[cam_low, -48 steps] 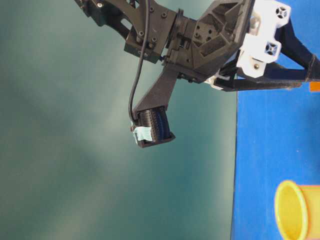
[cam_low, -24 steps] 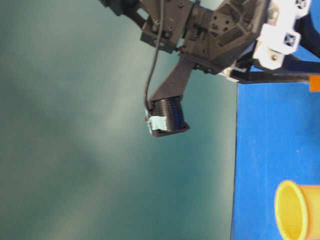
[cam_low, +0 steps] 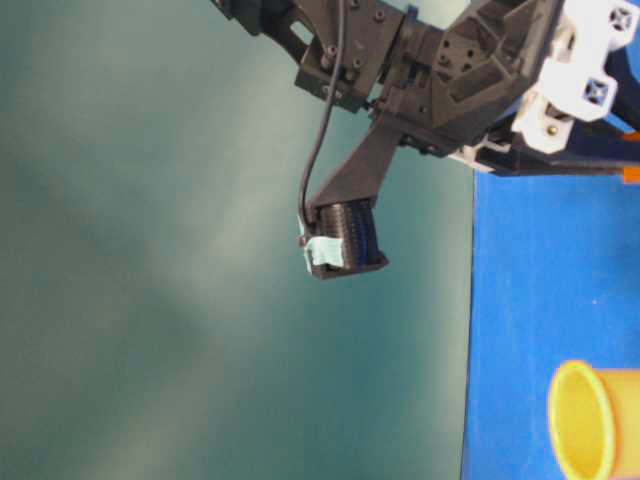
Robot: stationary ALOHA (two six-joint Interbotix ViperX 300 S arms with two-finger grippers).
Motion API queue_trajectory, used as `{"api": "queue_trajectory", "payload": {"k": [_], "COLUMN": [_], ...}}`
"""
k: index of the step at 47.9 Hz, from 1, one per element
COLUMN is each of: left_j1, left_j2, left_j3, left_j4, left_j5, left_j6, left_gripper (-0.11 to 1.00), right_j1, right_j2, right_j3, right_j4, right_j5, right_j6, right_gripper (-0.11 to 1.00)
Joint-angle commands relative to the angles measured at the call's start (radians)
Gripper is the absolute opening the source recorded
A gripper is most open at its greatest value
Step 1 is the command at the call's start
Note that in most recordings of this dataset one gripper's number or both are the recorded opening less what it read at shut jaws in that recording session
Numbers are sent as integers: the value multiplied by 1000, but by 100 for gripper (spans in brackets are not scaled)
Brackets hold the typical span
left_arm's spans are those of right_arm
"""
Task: Move the block forward with right arm.
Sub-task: 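Lower the right gripper and close its fingers on the orange cube, then lift the orange cube and carry it toward the near-right table edge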
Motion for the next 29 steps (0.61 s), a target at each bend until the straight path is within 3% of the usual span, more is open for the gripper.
{"api": "queue_trajectory", "payload": {"k": [1,29], "left_j1": [3,3], "left_j2": [6,8], "left_j3": [-34,-35], "left_j4": [2,2], "left_j5": [-3,-3], "left_j6": [-3,3], "left_gripper": [0,0], "right_j1": [5,9], "right_j2": [-28,-259], "right_j3": [-26,-112], "right_j4": [0,-9], "right_j5": [14,385], "right_j6": [-2,-3], "right_gripper": [41,41]}}
